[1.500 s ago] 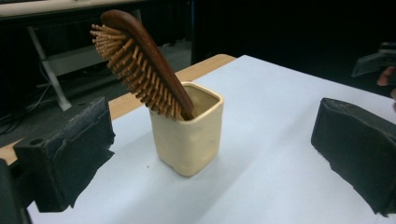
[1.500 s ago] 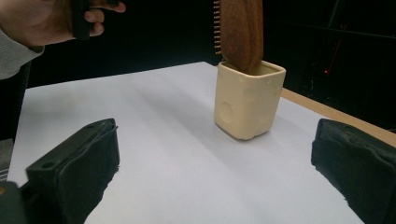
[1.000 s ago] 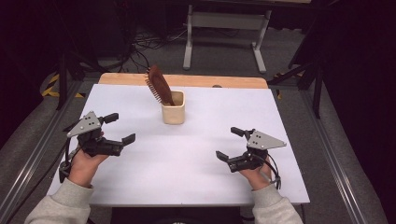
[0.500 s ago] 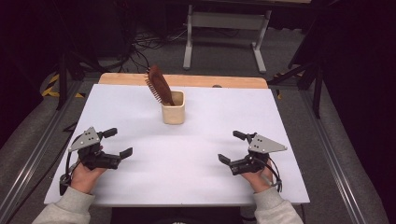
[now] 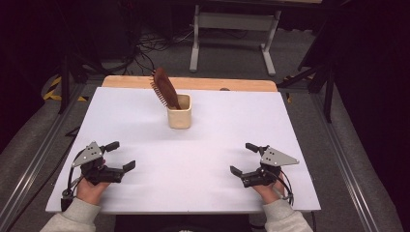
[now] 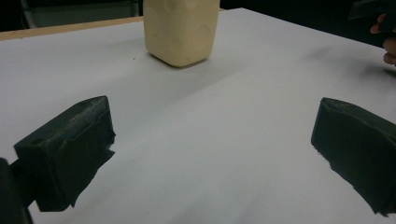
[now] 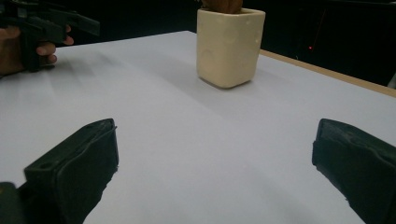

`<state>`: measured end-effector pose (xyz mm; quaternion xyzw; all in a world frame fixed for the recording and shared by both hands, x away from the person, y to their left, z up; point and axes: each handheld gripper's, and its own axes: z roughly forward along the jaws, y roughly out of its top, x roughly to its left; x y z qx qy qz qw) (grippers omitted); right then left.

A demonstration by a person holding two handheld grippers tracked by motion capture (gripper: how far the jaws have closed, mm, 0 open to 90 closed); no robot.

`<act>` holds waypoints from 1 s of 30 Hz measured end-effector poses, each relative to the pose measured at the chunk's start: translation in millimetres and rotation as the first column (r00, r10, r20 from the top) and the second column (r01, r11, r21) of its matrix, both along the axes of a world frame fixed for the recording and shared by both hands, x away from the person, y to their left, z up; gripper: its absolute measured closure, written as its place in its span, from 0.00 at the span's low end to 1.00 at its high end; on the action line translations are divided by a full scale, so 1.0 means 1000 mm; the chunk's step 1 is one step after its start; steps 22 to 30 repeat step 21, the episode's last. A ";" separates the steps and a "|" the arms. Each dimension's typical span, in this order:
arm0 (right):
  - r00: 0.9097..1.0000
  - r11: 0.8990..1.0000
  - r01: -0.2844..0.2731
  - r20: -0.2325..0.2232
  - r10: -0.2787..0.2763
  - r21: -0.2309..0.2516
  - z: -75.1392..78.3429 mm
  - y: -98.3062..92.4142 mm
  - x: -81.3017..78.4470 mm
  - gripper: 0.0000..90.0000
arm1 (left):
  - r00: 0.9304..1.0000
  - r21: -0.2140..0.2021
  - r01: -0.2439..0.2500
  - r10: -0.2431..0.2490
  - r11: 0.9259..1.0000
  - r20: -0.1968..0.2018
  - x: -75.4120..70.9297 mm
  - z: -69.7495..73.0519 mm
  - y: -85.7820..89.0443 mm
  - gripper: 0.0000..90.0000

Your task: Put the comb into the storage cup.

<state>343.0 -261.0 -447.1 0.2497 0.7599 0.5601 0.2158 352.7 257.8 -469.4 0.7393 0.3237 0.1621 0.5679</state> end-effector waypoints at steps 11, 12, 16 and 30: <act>1.000 1.000 0.012 -0.018 -0.012 -0.003 -0.004 0.000 0.001 0.01 | 0.999 -0.006 -0.044 0.045 0.999 0.006 -0.001 0.002 0.003 0.00; 1.000 1.000 0.012 -0.018 -0.012 -0.003 -0.004 0.000 0.001 0.01 | 0.999 -0.006 -0.044 0.045 0.999 0.006 -0.001 0.002 0.003 0.00; 0.999 1.000 0.022 -0.025 -0.022 -0.001 -0.003 -0.001 0.001 0.02 | 0.999 -0.032 -0.047 0.047 0.998 0.004 -0.001 0.004 0.006 0.00; 1.000 1.000 0.018 -0.024 -0.018 0.001 -0.003 -0.001 0.000 0.02 | 0.998 -0.018 -0.049 0.050 0.999 0.041 -0.003 0.005 0.005 0.00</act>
